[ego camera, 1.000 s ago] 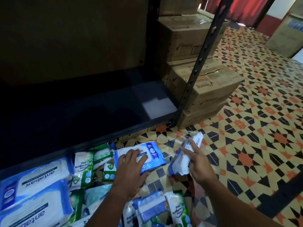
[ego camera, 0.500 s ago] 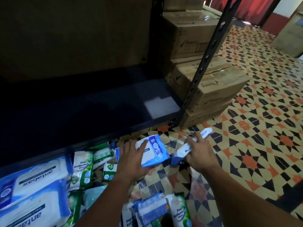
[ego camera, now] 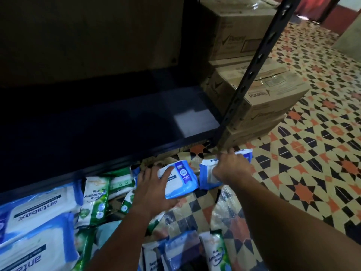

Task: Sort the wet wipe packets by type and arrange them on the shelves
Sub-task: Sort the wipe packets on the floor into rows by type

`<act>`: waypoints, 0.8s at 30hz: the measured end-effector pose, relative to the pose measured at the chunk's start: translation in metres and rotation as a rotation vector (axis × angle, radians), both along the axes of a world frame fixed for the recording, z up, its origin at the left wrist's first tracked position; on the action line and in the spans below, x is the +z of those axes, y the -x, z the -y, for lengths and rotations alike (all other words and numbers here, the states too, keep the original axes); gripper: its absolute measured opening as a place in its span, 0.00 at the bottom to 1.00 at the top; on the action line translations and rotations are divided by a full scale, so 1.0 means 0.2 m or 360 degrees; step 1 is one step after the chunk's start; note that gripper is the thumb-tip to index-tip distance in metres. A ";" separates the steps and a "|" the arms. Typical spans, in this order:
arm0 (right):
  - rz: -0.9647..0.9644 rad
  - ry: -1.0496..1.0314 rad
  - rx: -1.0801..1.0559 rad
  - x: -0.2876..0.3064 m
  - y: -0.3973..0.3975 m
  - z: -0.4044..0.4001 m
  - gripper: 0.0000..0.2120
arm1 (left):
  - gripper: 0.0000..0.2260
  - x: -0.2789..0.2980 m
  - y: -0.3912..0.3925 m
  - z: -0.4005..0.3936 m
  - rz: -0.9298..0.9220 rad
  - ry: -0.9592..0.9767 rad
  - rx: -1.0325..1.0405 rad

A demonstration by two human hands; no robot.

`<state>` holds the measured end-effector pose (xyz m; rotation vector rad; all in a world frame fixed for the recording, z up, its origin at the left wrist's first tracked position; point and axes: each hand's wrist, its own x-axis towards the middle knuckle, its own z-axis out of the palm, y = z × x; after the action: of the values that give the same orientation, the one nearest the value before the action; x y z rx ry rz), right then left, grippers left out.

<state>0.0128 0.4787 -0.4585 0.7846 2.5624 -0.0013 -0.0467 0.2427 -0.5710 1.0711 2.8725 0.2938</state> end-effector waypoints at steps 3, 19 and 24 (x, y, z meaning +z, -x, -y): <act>-0.0071 0.0021 0.0077 -0.04 0.00 0.00 0.30 | 0.48 0.01 -0.04 0.00 -0.0076 -0.0002 -0.0027; 0.0031 0.0286 0.0196 -0.22 -0.10 0.02 0.52 | 0.50 0.00 0.02 -0.02 -0.0088 0.0043 -0.0118; 0.0026 0.0231 0.0108 -0.22 -0.05 0.05 0.48 | 0.50 -0.01 0.02 -0.04 -0.0040 0.0060 -0.0062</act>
<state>0.0230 0.4687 -0.5032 0.6401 2.5389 -0.1569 -0.0510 0.2502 -0.5731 1.1307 2.8631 0.2247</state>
